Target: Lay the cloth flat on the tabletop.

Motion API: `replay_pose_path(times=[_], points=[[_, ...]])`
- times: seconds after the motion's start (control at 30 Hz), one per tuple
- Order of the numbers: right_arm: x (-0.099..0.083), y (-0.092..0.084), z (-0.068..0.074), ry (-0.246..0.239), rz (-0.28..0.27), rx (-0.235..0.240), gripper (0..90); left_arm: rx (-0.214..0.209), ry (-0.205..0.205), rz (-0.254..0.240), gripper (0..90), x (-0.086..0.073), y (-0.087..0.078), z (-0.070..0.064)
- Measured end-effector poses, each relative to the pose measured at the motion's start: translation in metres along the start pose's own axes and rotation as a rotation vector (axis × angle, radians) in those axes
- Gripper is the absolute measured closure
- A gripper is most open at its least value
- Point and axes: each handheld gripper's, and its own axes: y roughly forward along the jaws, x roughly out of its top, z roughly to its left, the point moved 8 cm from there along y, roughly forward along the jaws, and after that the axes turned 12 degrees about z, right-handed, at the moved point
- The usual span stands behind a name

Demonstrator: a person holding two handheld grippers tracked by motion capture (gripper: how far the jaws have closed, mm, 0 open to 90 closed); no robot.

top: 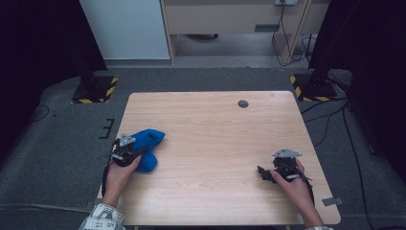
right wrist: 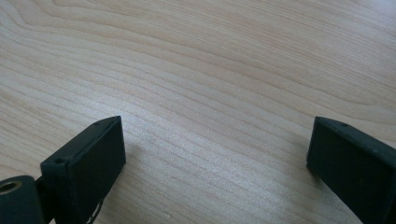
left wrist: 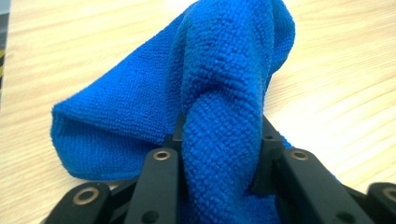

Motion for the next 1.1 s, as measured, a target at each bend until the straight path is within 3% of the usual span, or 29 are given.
replay_pose_path(times=[0.17,0.4,0.67,0.8,0.87,0.9,1.03,1.1], points=[[0.000,0.000,0.000,0.000,0.000,0.000,4.5,-0.014,0.023,-0.024,68.4,0.010,-0.005,-0.014],[0.000,0.000,0.000,0.000,0.000,0.000,4.5,-0.065,0.046,-0.060,68.5,0.027,-0.008,-0.040],[0.000,0.000,0.000,0.001,0.002,0.001,4.5,-0.101,0.117,-0.043,68.5,0.049,0.002,-0.072],[0.000,0.000,0.000,0.001,0.002,0.001,4.5,-0.128,0.147,-0.037,68.5,0.059,0.007,-0.093],[0.000,0.000,0.000,-0.001,0.000,0.000,4.5,-0.137,0.183,-0.027,68.5,0.066,0.011,-0.110],[0.000,0.000,0.000,0.000,0.000,0.001,4.5,-0.137,0.183,-0.027,68.5,0.066,0.011,-0.110],[0.000,0.000,0.000,-0.001,0.000,0.001,4.5,-0.162,0.221,-0.011,68.7,0.074,0.024,-0.136],[0.000,0.000,0.000,-0.001,0.000,0.001,4.5,-0.168,0.228,-0.008,68.8,0.075,0.027,-0.141]])
